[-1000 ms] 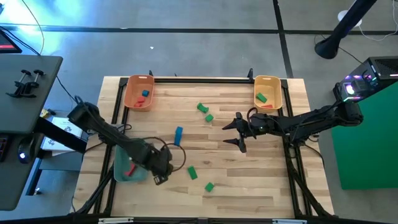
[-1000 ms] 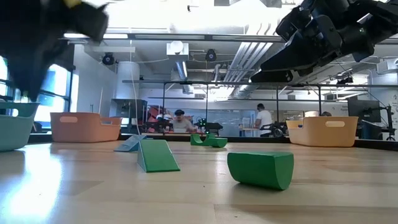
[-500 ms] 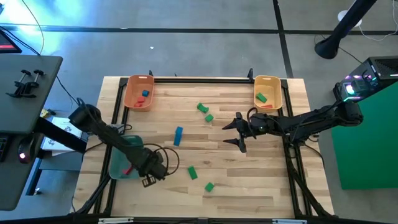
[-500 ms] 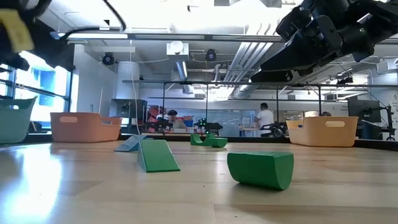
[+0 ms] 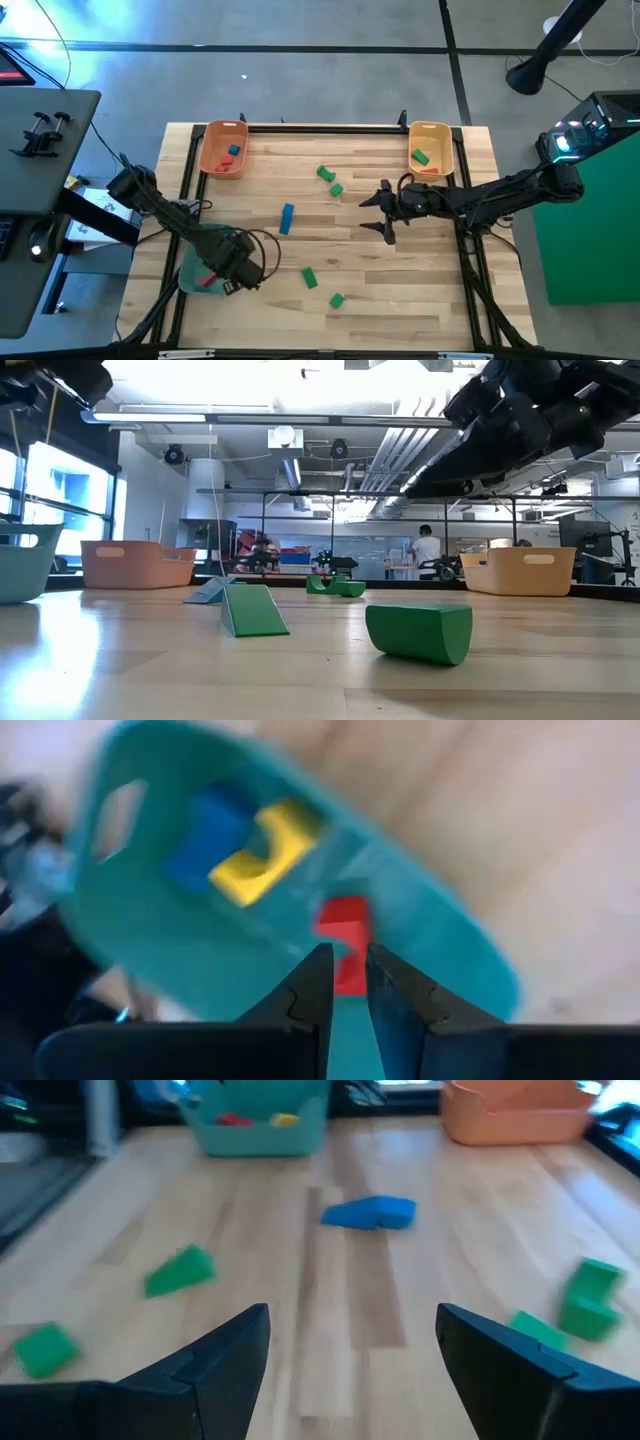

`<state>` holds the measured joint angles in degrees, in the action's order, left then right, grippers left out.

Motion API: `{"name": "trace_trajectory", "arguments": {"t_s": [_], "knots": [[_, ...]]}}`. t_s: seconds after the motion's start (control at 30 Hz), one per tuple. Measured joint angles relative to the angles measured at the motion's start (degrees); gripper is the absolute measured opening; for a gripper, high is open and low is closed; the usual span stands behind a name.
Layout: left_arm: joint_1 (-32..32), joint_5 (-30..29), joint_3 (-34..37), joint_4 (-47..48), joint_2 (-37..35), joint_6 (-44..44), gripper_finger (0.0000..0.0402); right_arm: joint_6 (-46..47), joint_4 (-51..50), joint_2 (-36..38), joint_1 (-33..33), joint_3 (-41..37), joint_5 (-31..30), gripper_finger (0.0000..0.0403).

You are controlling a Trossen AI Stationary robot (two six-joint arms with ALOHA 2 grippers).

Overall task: Sort blocks by size
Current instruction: Put the green half circle block into the orange bin

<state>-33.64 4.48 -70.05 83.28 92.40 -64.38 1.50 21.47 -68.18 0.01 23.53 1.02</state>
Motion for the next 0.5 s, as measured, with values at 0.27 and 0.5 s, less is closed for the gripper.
{"name": "trace_trajectory", "arguments": {"t_s": [0.27,0.5], "knots": [[4.1,-34.6,0.0,5.0,-0.2,-31.8,0.0048,4.6,-1.5,0.0,-2.4,0.0,-12.3,0.0281],[11.3,-56.7,0.0,-8.0,-0.2,-19.0,0.0067,-0.7,-2.1,0.0,-4.4,0.0,-11.4,0.0281]]}}
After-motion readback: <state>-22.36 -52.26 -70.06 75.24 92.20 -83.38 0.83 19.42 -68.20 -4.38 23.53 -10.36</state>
